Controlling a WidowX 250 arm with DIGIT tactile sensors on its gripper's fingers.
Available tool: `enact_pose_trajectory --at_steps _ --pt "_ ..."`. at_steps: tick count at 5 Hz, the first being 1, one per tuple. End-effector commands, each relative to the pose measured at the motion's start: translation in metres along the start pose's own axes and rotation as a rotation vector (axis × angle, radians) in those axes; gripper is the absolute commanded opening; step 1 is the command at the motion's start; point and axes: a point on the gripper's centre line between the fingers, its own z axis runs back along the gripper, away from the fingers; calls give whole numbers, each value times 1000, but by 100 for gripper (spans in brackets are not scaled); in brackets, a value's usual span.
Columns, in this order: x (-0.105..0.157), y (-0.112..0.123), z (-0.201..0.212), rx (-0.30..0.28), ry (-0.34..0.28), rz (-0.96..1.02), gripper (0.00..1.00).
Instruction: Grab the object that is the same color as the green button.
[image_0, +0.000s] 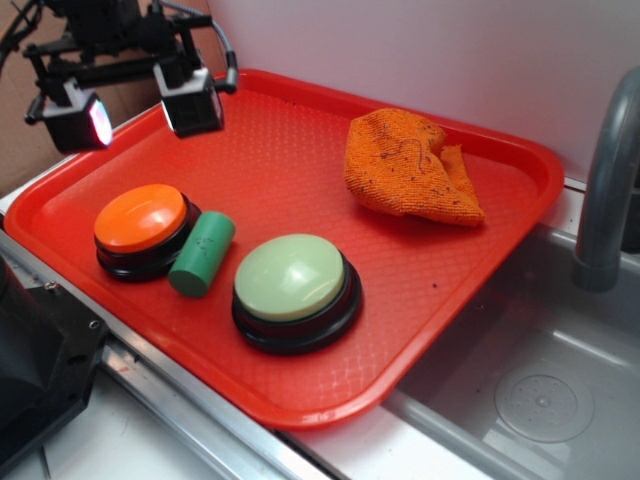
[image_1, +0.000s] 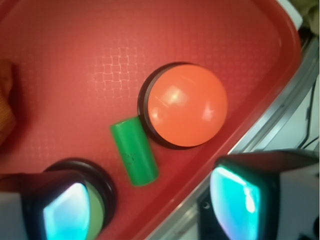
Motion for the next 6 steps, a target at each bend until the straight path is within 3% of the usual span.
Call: enact_pose_trajectory --at_steps 1,3,6 --pt "-2 -2 -36 7 77 106 100" --pt "-11 -3 -60 29 102 164 100" --pt "-17 -10 -86 13 74 157 100"
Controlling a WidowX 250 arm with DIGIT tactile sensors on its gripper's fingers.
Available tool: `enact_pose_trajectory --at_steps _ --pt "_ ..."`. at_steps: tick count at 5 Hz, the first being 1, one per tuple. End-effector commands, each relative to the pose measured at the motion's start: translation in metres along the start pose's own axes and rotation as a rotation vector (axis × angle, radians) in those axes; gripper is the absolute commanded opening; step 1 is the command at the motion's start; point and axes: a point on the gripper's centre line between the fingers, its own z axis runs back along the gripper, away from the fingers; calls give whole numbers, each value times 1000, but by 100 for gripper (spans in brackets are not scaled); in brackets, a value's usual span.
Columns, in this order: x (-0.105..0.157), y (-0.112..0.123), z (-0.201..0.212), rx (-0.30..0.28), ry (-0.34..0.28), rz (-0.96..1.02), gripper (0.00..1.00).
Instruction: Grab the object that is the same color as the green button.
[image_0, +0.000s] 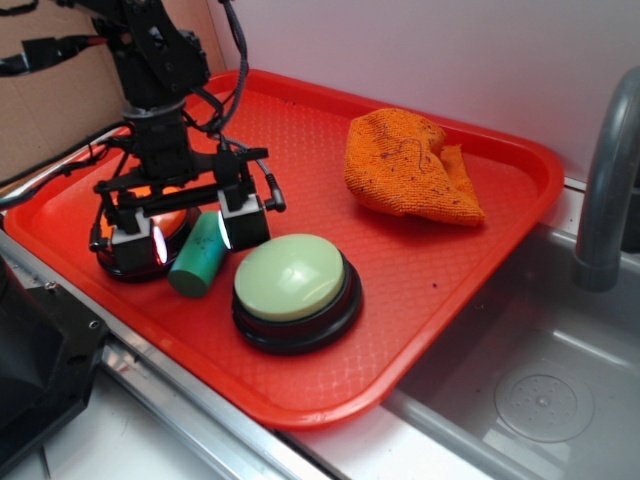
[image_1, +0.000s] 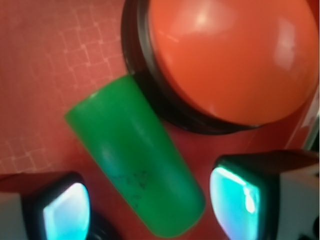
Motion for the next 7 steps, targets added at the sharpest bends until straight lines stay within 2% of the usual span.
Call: enact_pose_trajectory --at_steps 1,2,3,5,7 --pt "4 -2 -13 -12 -23 -4 100" --pt "7 -3 -18 -11 -16 -17 100" --pt "9 -4 -19 -22 -9 -27 0" --pt "10 -16 1 -51 -63 -63 0" --pt "22 -29 55 -29 -206 -267 0"
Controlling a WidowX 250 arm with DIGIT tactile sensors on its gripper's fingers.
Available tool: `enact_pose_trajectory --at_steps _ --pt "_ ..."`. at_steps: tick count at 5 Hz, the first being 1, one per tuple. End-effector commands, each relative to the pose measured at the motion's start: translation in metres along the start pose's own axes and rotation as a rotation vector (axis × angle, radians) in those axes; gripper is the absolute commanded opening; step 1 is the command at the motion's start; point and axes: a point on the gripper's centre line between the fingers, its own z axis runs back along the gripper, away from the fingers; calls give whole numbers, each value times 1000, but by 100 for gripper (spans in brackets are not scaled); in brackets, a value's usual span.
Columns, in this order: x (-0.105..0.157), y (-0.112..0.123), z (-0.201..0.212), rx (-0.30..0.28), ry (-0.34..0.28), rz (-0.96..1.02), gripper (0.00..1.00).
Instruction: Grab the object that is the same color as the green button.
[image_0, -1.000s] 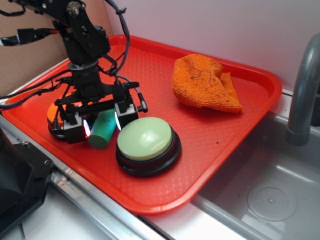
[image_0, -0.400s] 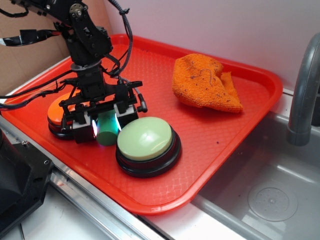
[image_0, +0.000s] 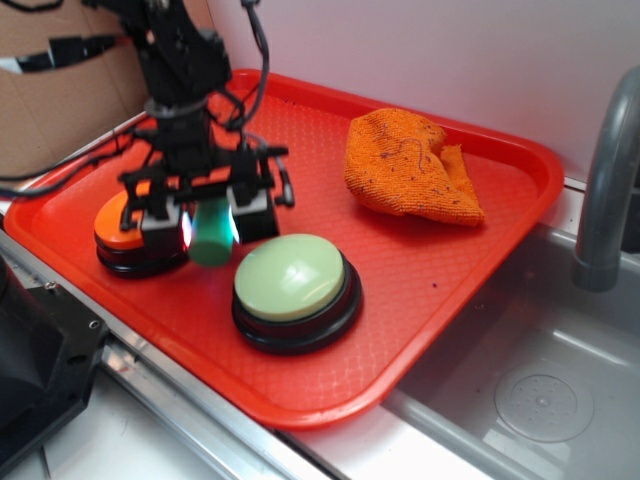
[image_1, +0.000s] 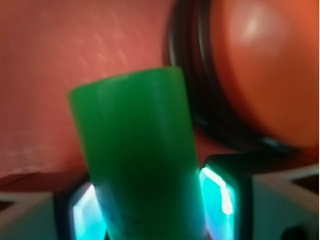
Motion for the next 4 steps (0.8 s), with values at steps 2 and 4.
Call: enact_pose_trajectory --at_steps 2,4 --pt "45 -14 96 62 -208 -356 0" --pt "61 -17 140 41 -278 -514 0"
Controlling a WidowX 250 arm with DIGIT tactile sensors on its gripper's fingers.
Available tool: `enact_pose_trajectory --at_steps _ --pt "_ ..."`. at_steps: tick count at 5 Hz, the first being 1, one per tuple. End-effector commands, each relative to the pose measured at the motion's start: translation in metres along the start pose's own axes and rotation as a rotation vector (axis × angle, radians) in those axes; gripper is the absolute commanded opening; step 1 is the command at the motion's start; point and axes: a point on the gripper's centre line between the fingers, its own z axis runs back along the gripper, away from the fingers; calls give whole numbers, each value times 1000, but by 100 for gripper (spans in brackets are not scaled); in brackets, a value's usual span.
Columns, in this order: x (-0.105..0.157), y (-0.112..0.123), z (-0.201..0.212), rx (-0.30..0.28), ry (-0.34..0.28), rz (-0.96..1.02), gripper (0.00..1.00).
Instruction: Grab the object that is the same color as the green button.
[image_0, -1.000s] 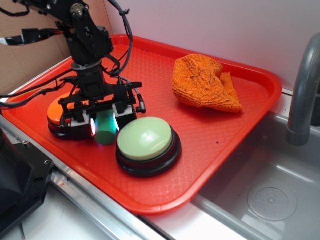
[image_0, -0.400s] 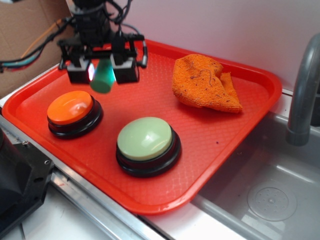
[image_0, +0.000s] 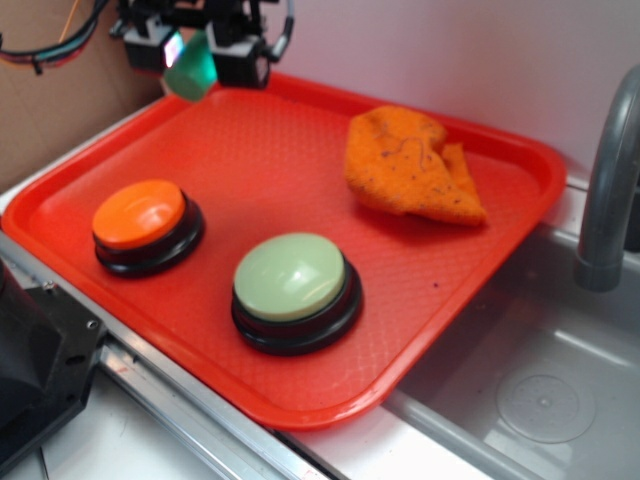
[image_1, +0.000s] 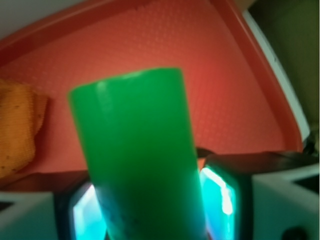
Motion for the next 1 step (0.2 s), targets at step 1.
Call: enact_pose_trajectory --at_steps 1 --pt "19 10 45 -76 -147 -110 0"
